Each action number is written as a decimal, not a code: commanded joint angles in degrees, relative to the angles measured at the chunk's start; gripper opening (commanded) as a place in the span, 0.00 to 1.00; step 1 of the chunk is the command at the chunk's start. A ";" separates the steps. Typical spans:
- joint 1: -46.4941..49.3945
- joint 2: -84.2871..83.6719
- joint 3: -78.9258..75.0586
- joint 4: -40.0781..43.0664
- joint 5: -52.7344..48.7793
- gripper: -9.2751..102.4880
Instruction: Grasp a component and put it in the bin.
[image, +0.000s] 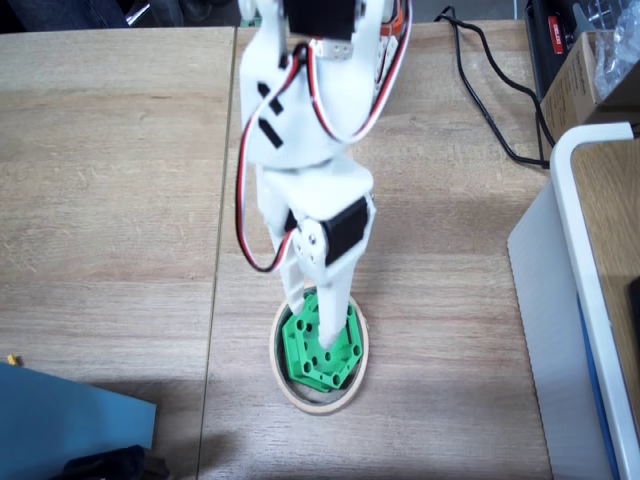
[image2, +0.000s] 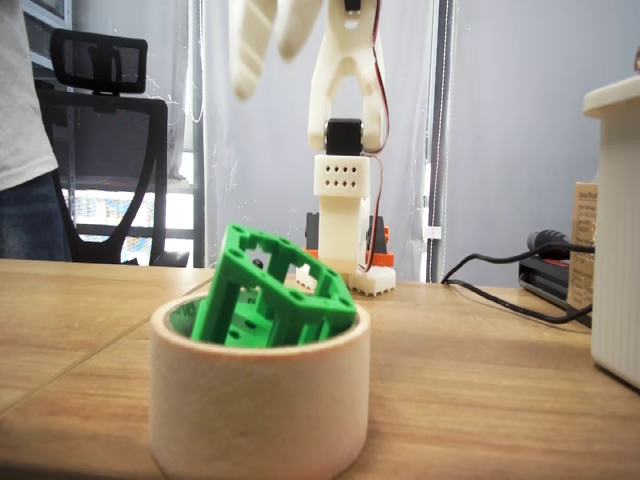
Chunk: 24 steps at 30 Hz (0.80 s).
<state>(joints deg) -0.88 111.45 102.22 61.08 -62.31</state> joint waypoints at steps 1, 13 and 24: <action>0.44 5.71 -0.62 0.44 -0.62 0.22; 11.69 20.30 2.20 0.44 -0.70 0.12; 26.89 35.07 16.61 0.35 -1.49 0.09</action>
<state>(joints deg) 21.80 141.59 116.54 61.08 -63.02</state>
